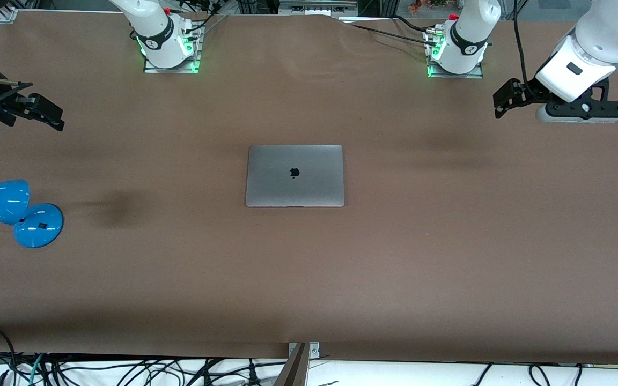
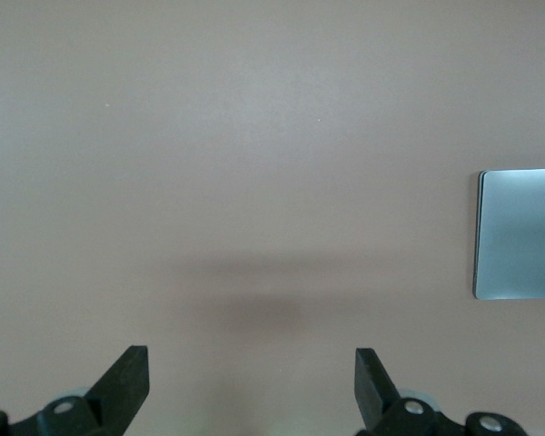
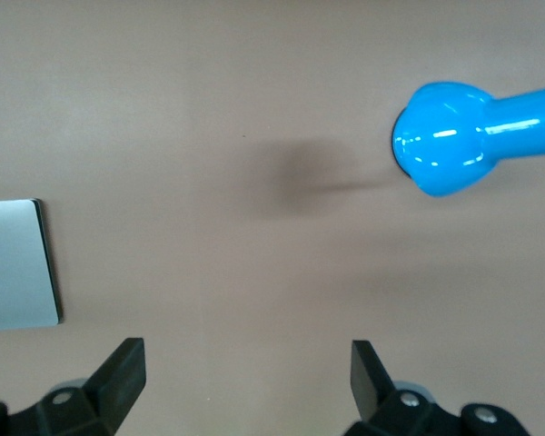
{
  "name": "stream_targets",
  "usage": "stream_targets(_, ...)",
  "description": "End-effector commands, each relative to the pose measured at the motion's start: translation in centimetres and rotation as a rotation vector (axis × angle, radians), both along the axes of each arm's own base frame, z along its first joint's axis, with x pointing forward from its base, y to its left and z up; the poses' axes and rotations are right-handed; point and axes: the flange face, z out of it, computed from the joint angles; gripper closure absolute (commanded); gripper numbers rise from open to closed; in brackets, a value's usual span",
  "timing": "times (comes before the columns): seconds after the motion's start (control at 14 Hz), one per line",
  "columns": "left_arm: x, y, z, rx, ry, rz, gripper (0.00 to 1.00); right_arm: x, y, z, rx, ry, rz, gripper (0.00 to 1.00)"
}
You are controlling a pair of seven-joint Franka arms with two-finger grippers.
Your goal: Close laptop with both arms from behind
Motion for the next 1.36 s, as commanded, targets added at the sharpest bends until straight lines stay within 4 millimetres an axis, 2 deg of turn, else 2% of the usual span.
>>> stream_targets(0.0,0.5,-0.6,0.4,0.01,0.009,-0.024,0.0,-1.1,0.0,0.0,0.041,-0.013,0.032,0.0)
stream_targets(0.21,0.3,-1.3,0.4,0.012,0.012,-0.03,0.0,-0.4,0.1,-0.9,0.049,0.002,0.031,0.0)
stream_targets(0.43,0.5,-1.2,-0.1,0.013,0.021,-0.03,0.0,-0.4,0.4,-0.9,0.049,0.004,0.037,0.0)
stream_targets(0.64,0.7,0.3,0.0,0.01,0.021,-0.017,0.0,-0.4,0.5,-0.9,0.05,0.005,0.033,0.0)
stream_targets(0.93,0.7,0.4,0.3,0.021,0.017,-0.017,0.0,-0.4,0.6,-0.8,0.053,0.002,0.033,0.0)
stream_targets(1.29,0.8,1.8,1.2,0.021,0.014,-0.005,0.0,-0.4,0.7,-0.9,0.066,0.004,0.034,0.0)
